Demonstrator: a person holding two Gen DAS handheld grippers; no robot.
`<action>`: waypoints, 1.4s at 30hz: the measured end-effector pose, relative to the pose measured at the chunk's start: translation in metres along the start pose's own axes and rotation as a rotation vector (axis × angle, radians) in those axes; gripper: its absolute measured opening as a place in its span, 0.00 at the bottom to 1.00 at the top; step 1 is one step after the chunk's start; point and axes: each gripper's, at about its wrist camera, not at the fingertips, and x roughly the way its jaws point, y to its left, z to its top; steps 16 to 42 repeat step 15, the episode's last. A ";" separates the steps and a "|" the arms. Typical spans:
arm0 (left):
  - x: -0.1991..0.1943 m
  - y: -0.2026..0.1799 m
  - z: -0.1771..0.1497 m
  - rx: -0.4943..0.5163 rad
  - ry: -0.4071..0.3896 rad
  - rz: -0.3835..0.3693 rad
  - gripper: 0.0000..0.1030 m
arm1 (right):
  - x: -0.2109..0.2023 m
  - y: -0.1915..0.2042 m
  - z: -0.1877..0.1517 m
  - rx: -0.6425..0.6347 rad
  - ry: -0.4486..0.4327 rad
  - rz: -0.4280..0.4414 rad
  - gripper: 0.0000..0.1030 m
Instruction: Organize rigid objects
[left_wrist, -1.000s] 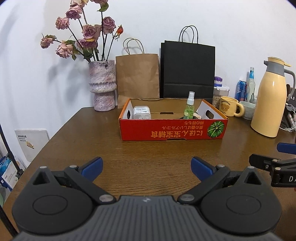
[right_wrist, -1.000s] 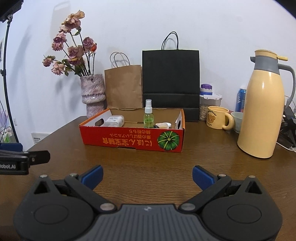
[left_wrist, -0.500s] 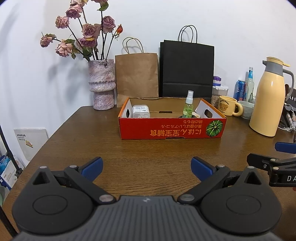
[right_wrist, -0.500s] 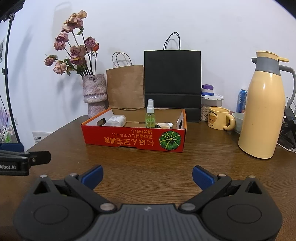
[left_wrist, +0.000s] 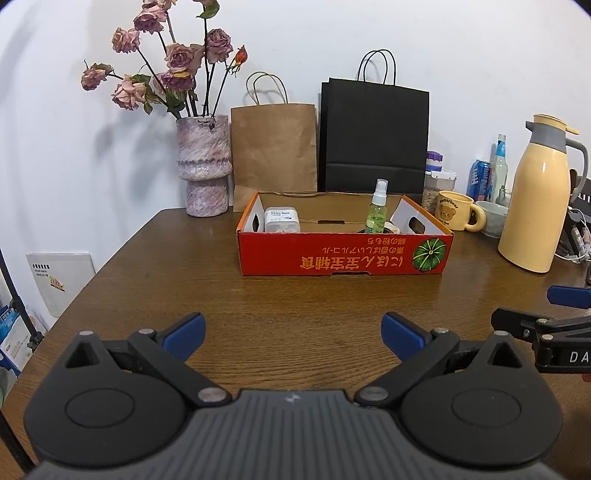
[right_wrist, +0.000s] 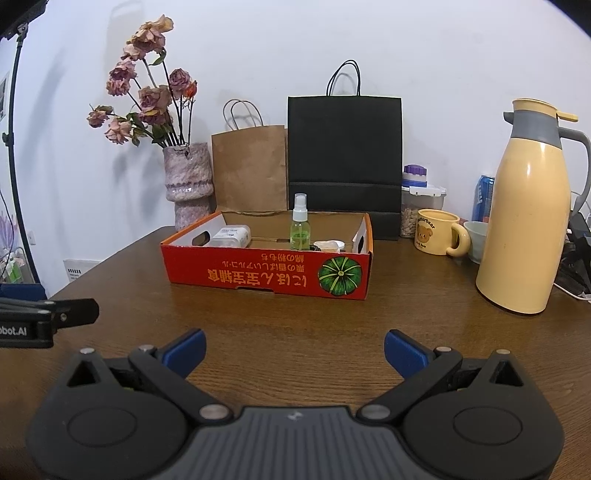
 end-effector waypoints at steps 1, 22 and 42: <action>0.001 0.001 0.000 -0.001 0.001 -0.001 1.00 | 0.000 0.000 0.000 0.000 0.001 0.000 1.00; 0.009 0.004 -0.001 -0.017 0.003 0.002 1.00 | 0.013 0.000 0.001 -0.004 0.028 -0.001 1.00; 0.009 0.004 -0.001 -0.017 0.003 0.002 1.00 | 0.013 0.000 0.001 -0.004 0.028 -0.001 1.00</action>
